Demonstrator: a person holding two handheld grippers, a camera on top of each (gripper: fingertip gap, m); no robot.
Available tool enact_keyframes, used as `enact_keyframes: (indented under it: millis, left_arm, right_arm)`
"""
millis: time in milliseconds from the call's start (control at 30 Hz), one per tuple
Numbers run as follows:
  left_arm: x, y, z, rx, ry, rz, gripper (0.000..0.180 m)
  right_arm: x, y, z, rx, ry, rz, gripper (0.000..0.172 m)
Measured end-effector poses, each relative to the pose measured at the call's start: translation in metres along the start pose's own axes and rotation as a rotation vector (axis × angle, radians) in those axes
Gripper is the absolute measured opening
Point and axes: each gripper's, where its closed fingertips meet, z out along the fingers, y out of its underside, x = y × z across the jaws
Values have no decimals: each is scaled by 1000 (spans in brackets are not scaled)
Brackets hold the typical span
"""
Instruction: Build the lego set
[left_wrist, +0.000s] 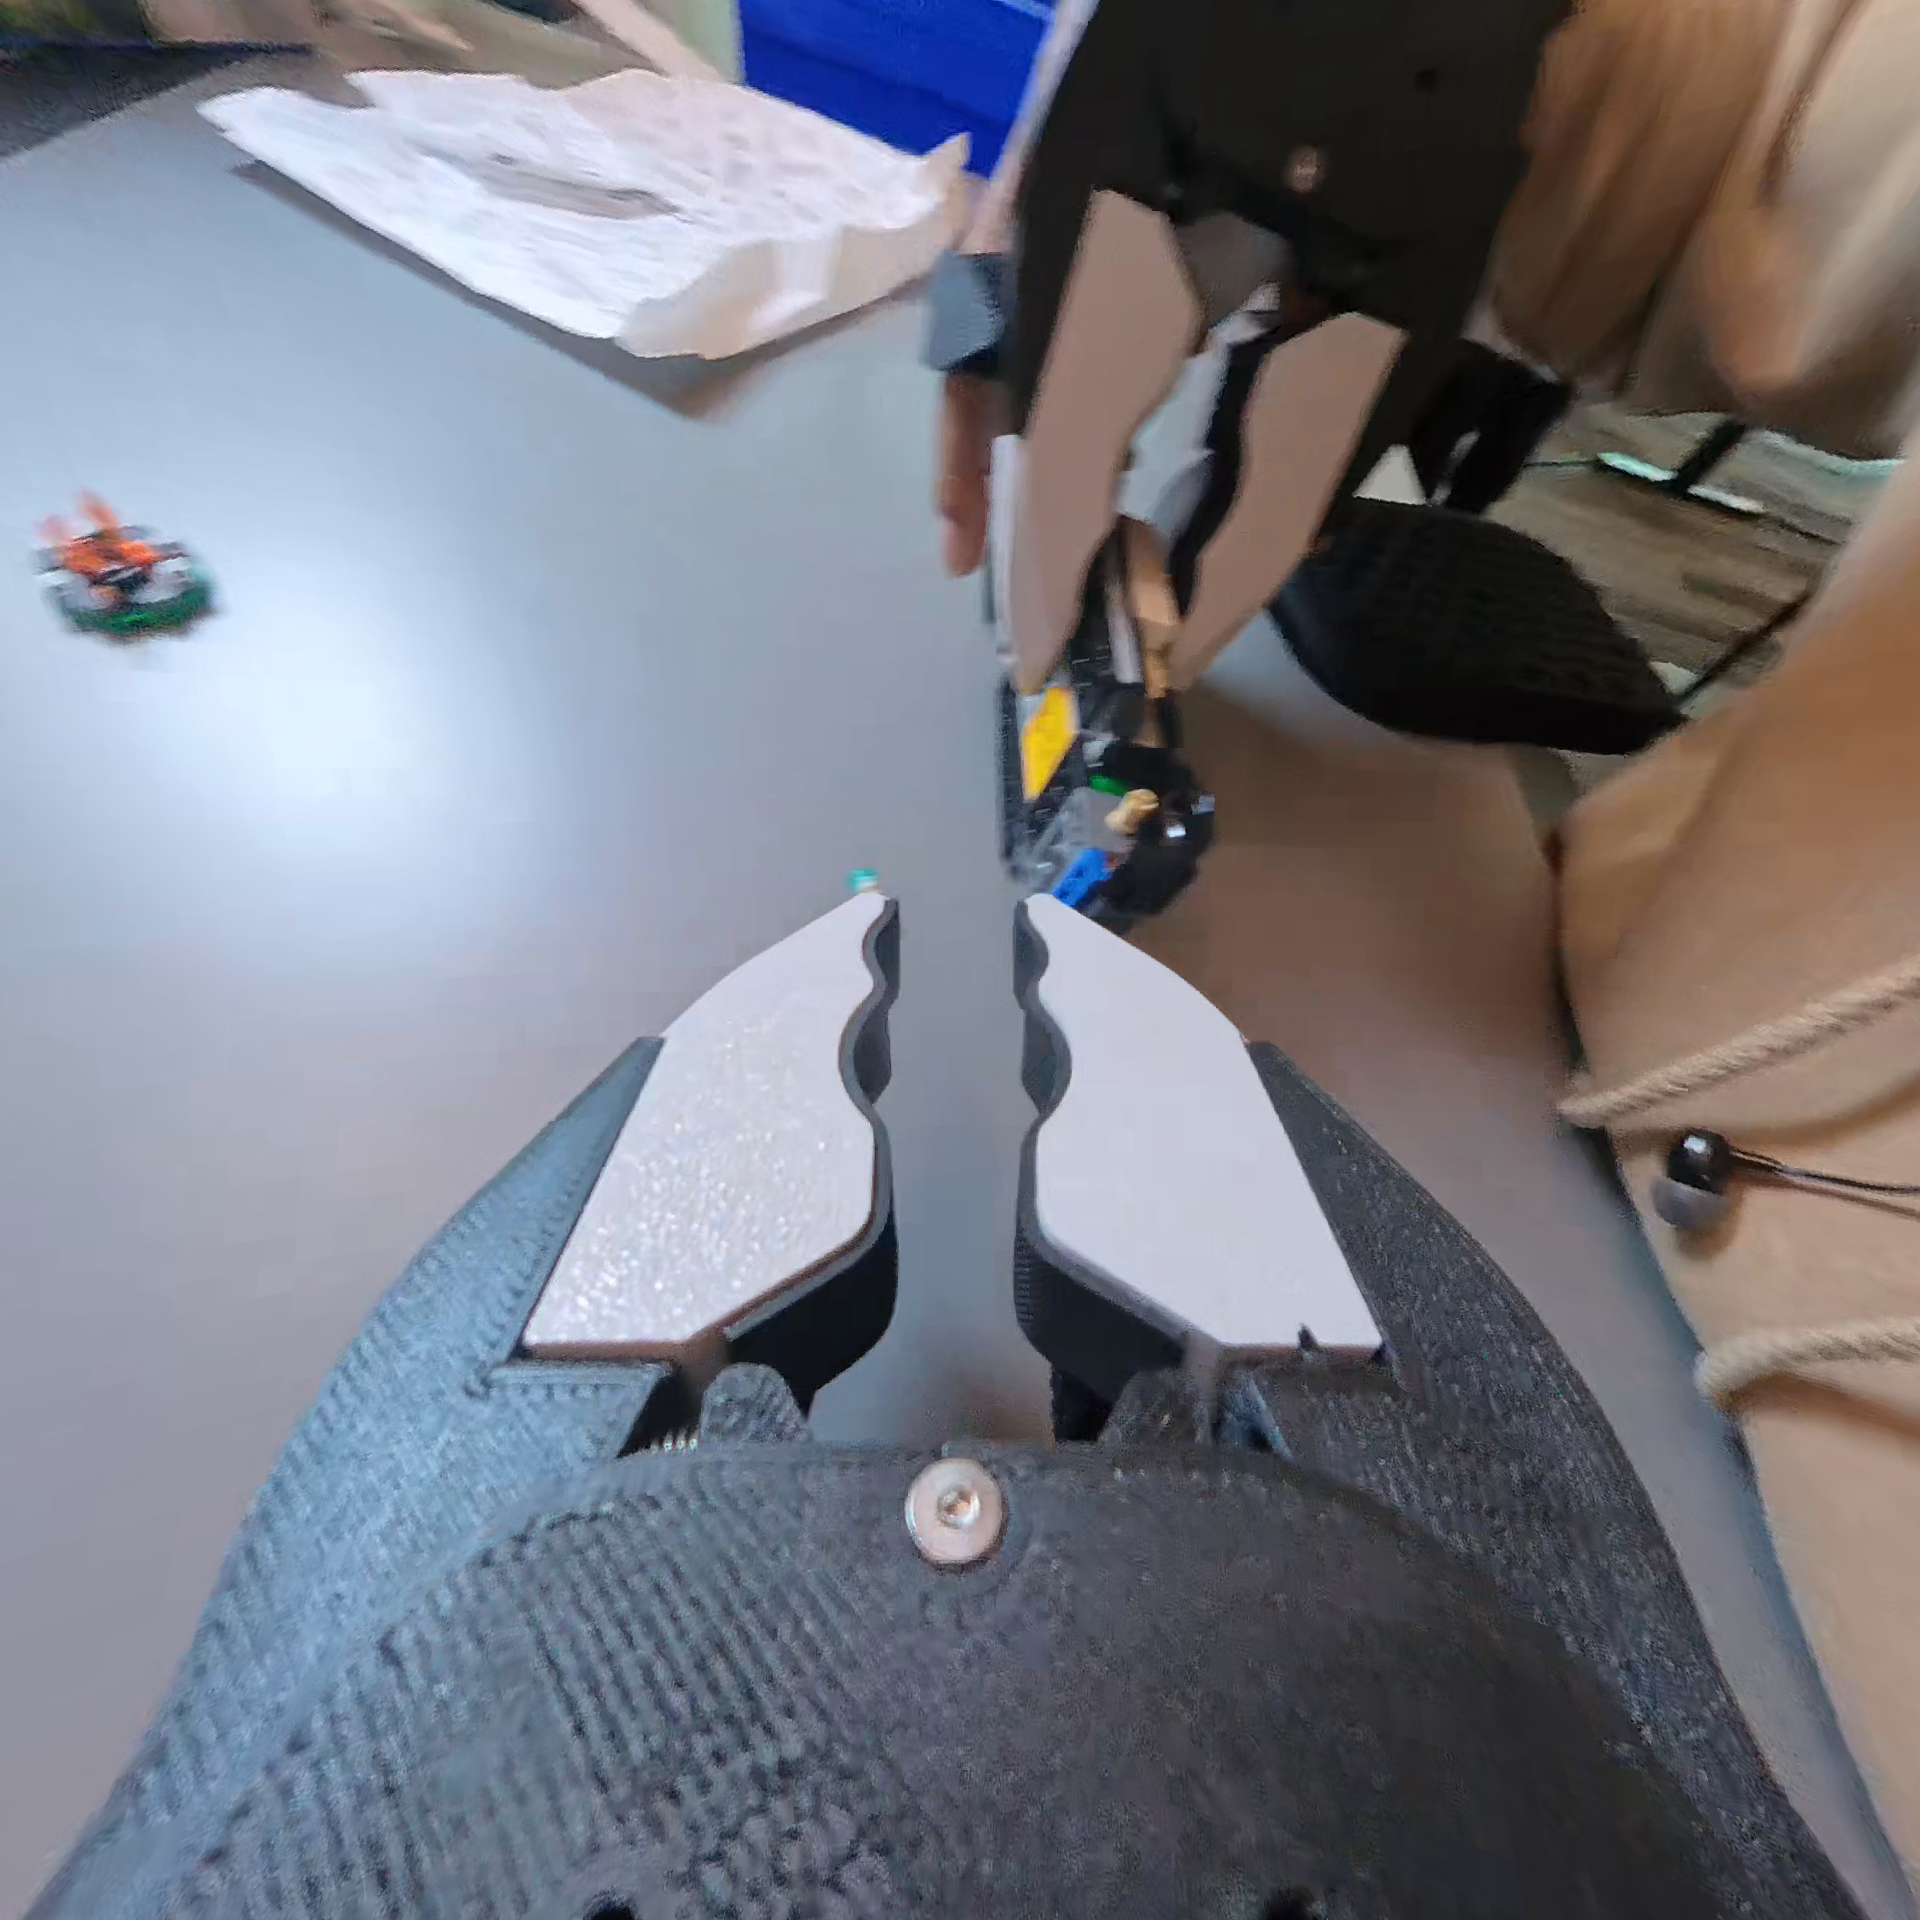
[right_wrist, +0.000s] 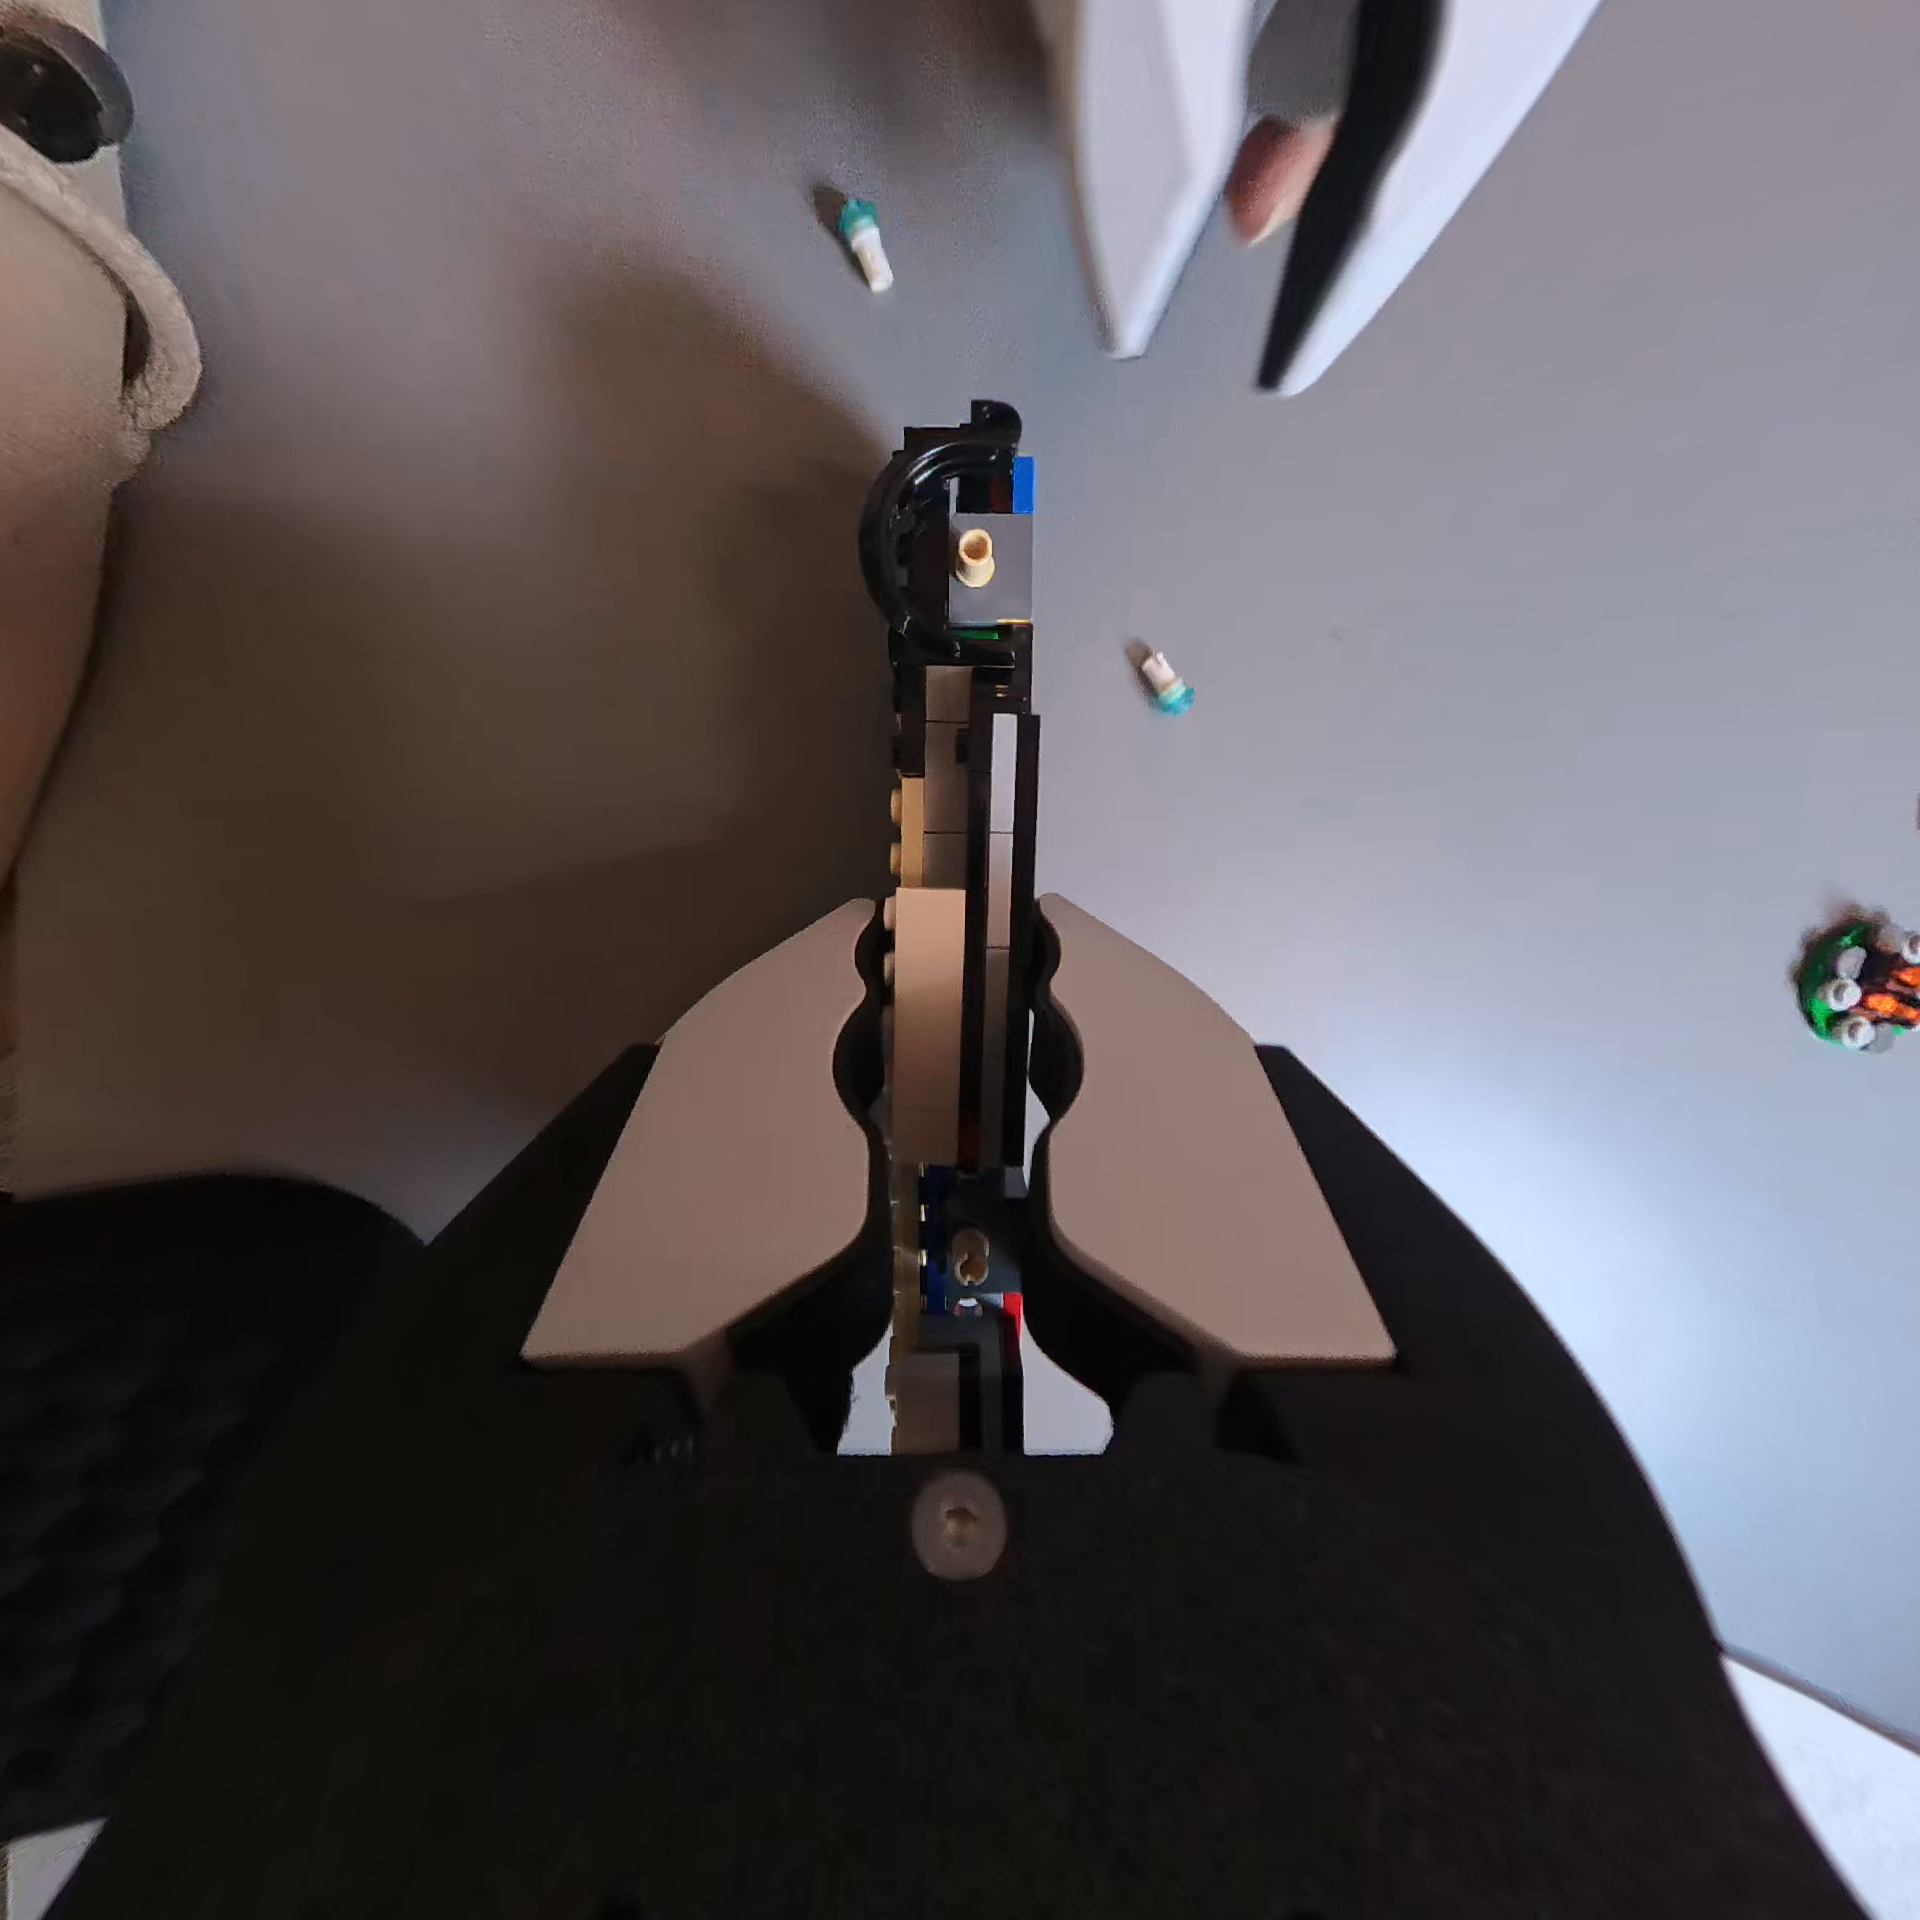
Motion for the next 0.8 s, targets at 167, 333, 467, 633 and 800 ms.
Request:
enact_keyframes:
  millis: [167,333,467,633,800]
  left_arm:
    - [-34,10,17,-206,-107,28,16]
    - [-30,23,43,-431,-27,64,18]
    - [-27,22,52,-505,-8,73,18]
    - [-23,26,52,-584,-20,109,15]
    - [-23,27,52,-588,-25,104,7]
  right_arm:
    - [-1,8,-4,-14,-33,4,23]
    - [-1,8,-4,-5,-42,-4,23]
    - [-1,8,-4,11,-42,-9,23]
    - [-1,7,-4,32,-39,-11,23]
    - [-1,7,-4,36,-34,-16,23]
